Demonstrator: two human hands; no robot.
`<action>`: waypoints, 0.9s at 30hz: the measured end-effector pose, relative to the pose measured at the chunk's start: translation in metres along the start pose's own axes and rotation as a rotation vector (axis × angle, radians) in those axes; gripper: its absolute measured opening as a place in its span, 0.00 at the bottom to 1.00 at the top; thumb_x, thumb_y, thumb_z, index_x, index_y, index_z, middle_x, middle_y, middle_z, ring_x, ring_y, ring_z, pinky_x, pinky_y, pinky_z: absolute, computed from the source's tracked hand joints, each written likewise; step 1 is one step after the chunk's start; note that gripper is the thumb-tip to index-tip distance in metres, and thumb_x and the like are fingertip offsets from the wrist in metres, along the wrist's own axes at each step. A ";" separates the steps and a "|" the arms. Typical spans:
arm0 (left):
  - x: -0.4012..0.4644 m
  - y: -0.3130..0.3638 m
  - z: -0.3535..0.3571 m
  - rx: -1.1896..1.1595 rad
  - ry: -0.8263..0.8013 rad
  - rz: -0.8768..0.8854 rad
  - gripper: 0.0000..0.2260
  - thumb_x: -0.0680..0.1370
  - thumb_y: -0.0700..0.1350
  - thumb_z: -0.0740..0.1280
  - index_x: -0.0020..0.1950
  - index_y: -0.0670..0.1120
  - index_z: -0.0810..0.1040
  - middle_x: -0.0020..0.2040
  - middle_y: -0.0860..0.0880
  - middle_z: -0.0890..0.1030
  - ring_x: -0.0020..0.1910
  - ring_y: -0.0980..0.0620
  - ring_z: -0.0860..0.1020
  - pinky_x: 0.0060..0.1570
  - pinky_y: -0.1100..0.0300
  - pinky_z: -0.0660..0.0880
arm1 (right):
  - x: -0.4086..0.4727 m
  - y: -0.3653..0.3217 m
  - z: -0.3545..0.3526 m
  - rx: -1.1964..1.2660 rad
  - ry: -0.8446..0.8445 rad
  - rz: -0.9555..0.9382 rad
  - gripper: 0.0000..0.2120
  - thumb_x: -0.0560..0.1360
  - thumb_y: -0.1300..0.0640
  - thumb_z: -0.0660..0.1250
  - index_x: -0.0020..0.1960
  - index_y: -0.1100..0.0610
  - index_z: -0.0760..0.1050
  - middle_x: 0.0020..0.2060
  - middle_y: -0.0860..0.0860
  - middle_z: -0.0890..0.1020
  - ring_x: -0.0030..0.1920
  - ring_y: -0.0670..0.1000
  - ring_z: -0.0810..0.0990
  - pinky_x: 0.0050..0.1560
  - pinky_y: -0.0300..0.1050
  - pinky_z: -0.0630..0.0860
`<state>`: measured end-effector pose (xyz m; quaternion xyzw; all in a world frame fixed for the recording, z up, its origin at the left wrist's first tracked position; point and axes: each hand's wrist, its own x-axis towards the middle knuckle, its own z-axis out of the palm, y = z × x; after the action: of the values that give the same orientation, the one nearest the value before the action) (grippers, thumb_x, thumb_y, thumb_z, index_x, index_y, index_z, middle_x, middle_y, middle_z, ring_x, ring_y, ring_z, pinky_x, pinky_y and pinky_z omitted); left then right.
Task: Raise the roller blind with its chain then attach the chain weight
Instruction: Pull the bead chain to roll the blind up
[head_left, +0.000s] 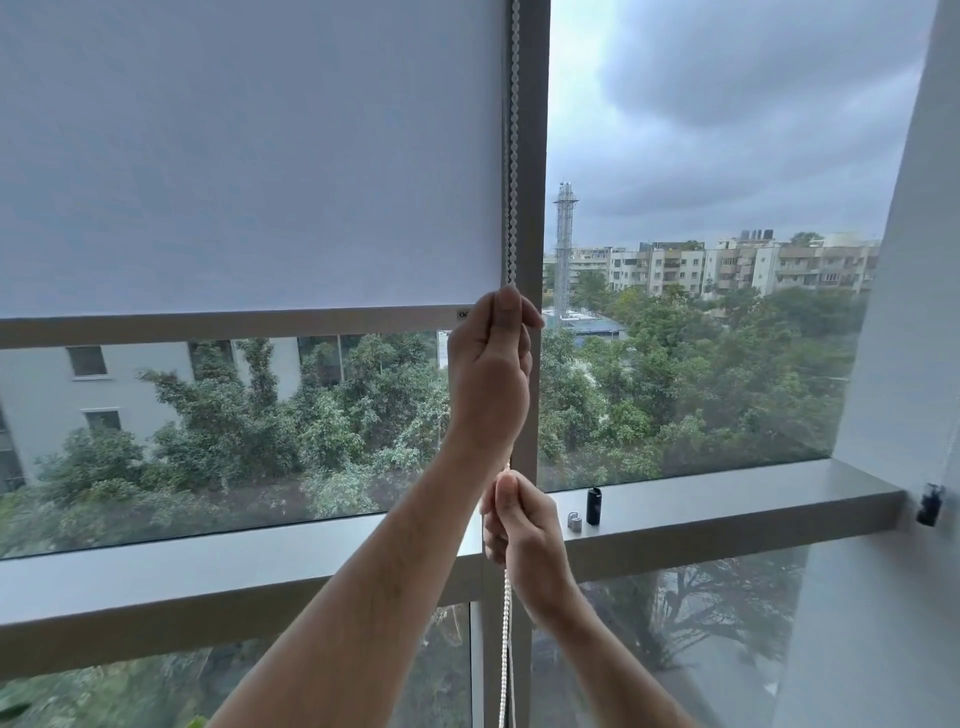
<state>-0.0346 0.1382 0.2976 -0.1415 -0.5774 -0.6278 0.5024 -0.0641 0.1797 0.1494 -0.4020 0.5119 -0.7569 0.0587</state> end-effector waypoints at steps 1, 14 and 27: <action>-0.001 0.000 -0.001 0.004 0.014 0.022 0.17 0.84 0.44 0.56 0.36 0.49 0.75 0.22 0.57 0.65 0.21 0.59 0.61 0.21 0.65 0.58 | 0.001 -0.001 -0.004 0.021 -0.059 0.043 0.20 0.81 0.43 0.56 0.36 0.50 0.77 0.25 0.50 0.67 0.25 0.48 0.64 0.25 0.43 0.61; -0.047 -0.045 -0.024 0.129 0.019 -0.060 0.15 0.80 0.46 0.58 0.35 0.52 0.75 0.26 0.56 0.70 0.26 0.56 0.63 0.27 0.60 0.59 | 0.097 -0.118 0.003 0.070 -0.017 -0.105 0.22 0.81 0.44 0.54 0.57 0.59 0.77 0.37 0.54 0.81 0.36 0.52 0.81 0.38 0.45 0.79; -0.040 -0.047 -0.050 0.176 -0.140 -0.090 0.15 0.80 0.50 0.59 0.34 0.51 0.75 0.24 0.56 0.64 0.24 0.56 0.60 0.23 0.63 0.56 | 0.124 -0.188 0.042 0.034 0.039 -0.360 0.19 0.85 0.57 0.53 0.38 0.53 0.72 0.23 0.47 0.66 0.20 0.44 0.60 0.21 0.36 0.58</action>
<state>-0.0332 0.1051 0.2256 -0.1142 -0.6698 -0.5852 0.4424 -0.0582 0.1752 0.3779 -0.4712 0.4200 -0.7714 -0.0807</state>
